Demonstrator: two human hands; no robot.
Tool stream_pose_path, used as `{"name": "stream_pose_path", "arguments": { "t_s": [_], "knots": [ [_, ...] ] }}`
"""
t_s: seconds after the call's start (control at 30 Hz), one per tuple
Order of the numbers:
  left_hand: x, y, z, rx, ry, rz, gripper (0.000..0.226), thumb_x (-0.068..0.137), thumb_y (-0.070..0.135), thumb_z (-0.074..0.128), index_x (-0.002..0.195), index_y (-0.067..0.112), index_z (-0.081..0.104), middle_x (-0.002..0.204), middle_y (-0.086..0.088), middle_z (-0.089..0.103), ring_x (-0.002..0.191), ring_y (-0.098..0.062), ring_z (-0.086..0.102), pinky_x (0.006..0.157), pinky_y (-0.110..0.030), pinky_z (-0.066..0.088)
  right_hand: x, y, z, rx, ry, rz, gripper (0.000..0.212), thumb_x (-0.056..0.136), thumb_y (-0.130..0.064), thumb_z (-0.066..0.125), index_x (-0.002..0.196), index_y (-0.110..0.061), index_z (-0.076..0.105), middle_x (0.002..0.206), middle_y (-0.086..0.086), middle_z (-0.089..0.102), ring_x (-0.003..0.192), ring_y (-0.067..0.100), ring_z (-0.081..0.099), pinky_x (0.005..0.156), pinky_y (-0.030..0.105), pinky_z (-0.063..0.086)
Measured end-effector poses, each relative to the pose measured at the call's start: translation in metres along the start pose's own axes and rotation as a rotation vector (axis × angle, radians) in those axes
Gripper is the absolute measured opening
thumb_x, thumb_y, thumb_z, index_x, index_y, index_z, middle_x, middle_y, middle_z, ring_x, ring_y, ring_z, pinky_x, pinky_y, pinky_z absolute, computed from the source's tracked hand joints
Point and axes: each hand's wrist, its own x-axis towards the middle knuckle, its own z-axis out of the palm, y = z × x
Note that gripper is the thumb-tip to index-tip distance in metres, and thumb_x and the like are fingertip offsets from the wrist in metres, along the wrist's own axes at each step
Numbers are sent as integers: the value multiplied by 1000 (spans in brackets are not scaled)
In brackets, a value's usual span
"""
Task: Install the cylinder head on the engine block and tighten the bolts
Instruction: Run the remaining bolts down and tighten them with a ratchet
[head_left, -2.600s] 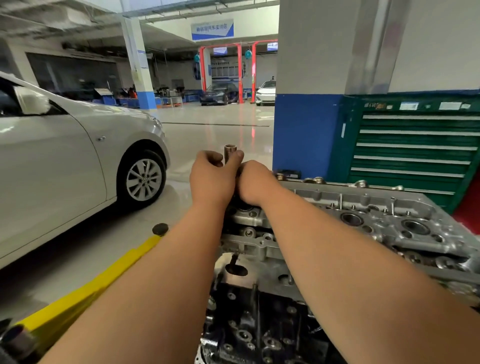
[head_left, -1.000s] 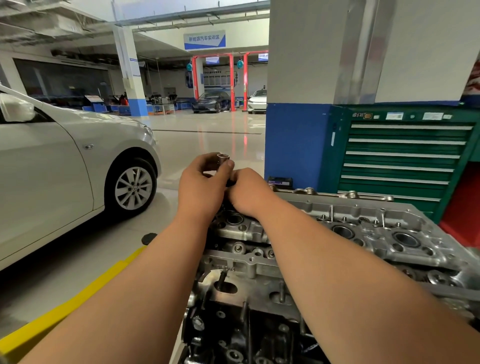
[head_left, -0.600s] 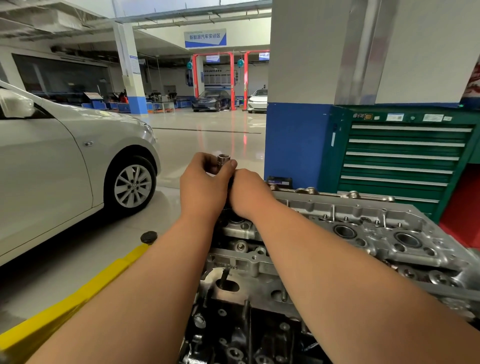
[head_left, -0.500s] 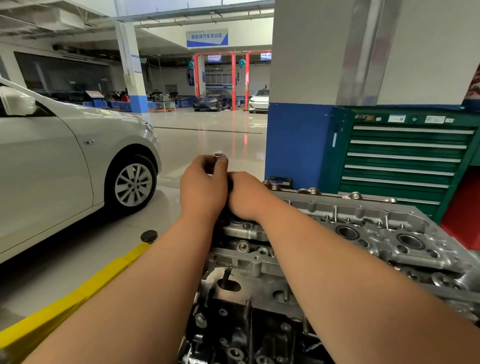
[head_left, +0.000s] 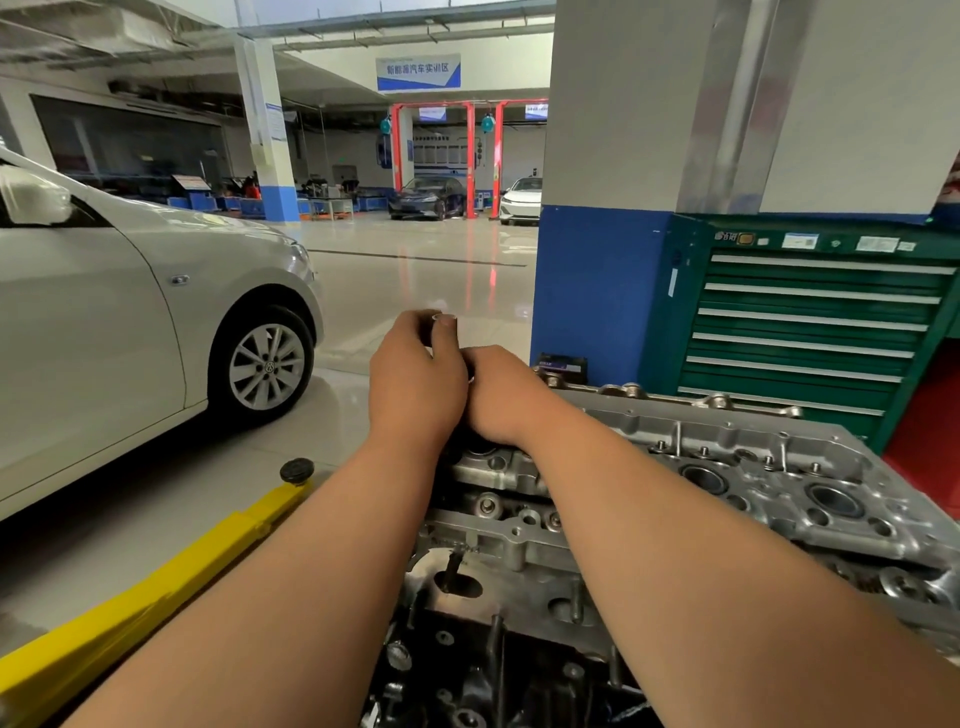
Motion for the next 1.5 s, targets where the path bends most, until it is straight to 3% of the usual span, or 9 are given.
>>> {"name": "stream_pose_path", "arguments": {
  "t_s": [0.2,0.3,0.5,0.73,0.93,1.07,1.27,1.37,1.5],
  "knots": [
    [0,1,3,37,-19,15,20,91,37,59,103,25,48,83,19,53,75,5,52,59,-7,32,5,5,5,-166,43,20,31,85,-2,50,61,-20,45,61,-3,48,55,14,44,47,24,31],
    [2,-2,1,47,4,15,19,90,34,63,101,24,51,82,19,52,74,4,51,58,-5,32,6,5,6,-143,32,30,29,85,-3,49,64,-22,48,65,-2,52,59,15,49,53,28,38],
    [0,0,-4,-50,-27,-18,40,94,32,56,131,22,46,86,15,59,81,6,55,67,-11,41,0,1,2,-45,-27,-15,30,85,-4,49,60,-19,54,61,1,56,55,15,49,52,28,37],
    [1,1,-6,-10,26,-31,24,87,42,66,90,21,53,88,4,64,78,-9,60,60,-16,39,3,4,6,-115,16,69,15,86,-10,53,72,-14,56,70,3,58,65,21,56,59,32,45],
    [-3,5,0,14,-38,-4,23,100,28,41,101,15,60,90,8,59,84,-11,53,64,-22,33,-3,3,1,-8,23,-7,32,84,1,50,58,-19,49,56,-1,51,52,13,44,48,24,32],
    [-4,5,0,46,-36,16,16,91,39,59,96,24,54,82,17,54,74,4,51,60,-8,32,3,5,5,-154,46,26,32,86,-1,49,60,-20,43,61,-2,47,54,11,43,49,24,30],
    [-2,4,-2,58,-12,23,33,95,34,56,124,19,54,94,16,53,90,-7,52,74,-20,36,-1,2,2,-56,10,8,35,85,1,49,59,-22,46,57,-3,49,52,13,45,48,25,29],
    [-3,4,-1,22,-22,16,43,96,33,55,135,21,44,85,21,49,82,-4,51,60,-9,32,-3,2,1,-70,-4,4,37,85,3,48,56,-20,47,54,-2,48,49,12,43,46,23,28],
    [-4,3,0,32,-22,17,26,90,35,64,108,22,51,86,17,54,81,-4,53,61,-8,33,2,3,3,-171,15,39,34,88,0,48,59,-19,43,61,-1,47,55,14,44,47,24,28]
  ]
}}
